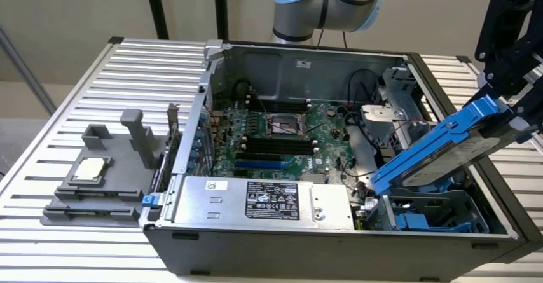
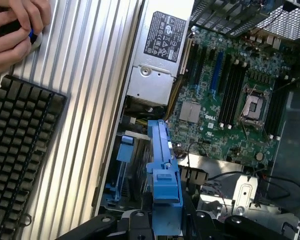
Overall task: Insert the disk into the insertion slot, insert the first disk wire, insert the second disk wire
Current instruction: 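Insert the disk into the insertion slot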
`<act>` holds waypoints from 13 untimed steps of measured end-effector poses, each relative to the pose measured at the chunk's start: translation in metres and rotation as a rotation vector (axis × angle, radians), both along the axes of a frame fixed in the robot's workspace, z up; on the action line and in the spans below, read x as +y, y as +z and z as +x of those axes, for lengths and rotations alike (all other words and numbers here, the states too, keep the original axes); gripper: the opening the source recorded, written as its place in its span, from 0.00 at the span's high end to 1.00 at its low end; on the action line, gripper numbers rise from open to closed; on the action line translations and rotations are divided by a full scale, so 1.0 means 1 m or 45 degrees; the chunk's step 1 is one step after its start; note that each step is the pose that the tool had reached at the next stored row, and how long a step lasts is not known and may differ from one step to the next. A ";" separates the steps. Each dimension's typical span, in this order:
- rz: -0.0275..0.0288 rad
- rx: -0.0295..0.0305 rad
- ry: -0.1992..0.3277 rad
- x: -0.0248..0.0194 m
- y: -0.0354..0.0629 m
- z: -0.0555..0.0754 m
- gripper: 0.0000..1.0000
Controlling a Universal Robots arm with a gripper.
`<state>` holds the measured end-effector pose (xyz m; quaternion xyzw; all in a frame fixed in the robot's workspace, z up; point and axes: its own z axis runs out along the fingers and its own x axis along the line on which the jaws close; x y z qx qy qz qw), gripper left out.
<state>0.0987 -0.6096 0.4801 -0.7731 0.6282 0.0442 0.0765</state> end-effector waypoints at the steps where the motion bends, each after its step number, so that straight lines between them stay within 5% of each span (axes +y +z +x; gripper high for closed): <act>1: -0.0002 -0.0001 0.000 0.0000 0.0018 0.000 0.68; 7: -0.0003 -0.0015 -0.008 0.0000 0.0074 0.000 0.68; 13: -0.0001 -0.0028 -0.101 0.0000 0.0086 0.000 0.68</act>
